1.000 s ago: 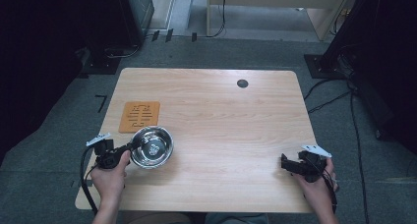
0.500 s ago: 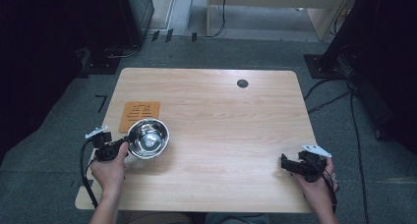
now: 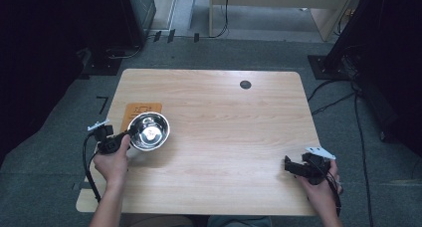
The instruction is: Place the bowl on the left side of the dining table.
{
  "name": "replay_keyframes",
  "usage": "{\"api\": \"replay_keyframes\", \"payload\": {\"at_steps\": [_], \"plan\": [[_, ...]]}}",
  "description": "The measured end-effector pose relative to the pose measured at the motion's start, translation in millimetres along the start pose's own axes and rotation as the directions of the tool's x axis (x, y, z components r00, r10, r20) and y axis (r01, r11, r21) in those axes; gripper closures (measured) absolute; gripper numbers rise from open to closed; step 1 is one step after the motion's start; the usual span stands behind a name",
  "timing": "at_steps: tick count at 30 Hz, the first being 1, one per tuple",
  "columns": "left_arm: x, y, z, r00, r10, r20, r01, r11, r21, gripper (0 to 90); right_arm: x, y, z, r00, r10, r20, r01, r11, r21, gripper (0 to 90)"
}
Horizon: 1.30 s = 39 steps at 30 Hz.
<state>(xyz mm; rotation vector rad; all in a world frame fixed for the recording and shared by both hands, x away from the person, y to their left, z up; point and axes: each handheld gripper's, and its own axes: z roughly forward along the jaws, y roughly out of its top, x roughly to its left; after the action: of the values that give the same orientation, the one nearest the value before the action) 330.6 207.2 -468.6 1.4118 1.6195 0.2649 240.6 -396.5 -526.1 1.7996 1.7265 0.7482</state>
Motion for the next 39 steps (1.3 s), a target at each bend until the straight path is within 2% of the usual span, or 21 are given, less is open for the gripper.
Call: {"api": "replay_keyframes", "payload": {"at_steps": [18,24,28,35,39], "plan": [[13.0,16.5,14.4,0.9974,-0.032,-0.064,0.031,0.9993,-0.02,84.2,0.0,-0.1,0.1,1.0,0.0,0.0,0.0,1.0,-0.002,0.0],[17.0,26.0,24.3,0.9954,-0.044,-0.085,0.041,0.9985,-0.036,84.2,-0.2,-0.1,0.2,1.0,0.003,0.003,-0.003,1.0,-0.003,0.0],[19.3,28.8,30.0,0.9937,-0.042,-0.104,0.04,0.9989,-0.023,84.2,-0.2,-0.1,0.2,1.0,0.004,0.002,-0.004,1.0,-0.003,0.0],[27.2,31.8,42.5,0.99,-0.086,-0.111,0.085,0.9962,-0.017,84.2,-0.2,-0.1,0.1,1.0,0.004,0.002,-0.004,1.0,-0.003,0.0],[28.6,33.9,46.0,0.989,-0.087,-0.12,0.086,0.9962,-0.016,84.2,-0.3,-0.1,0.1,1.0,0.005,0.001,-0.005,1.0,-0.003,0.0]]}}
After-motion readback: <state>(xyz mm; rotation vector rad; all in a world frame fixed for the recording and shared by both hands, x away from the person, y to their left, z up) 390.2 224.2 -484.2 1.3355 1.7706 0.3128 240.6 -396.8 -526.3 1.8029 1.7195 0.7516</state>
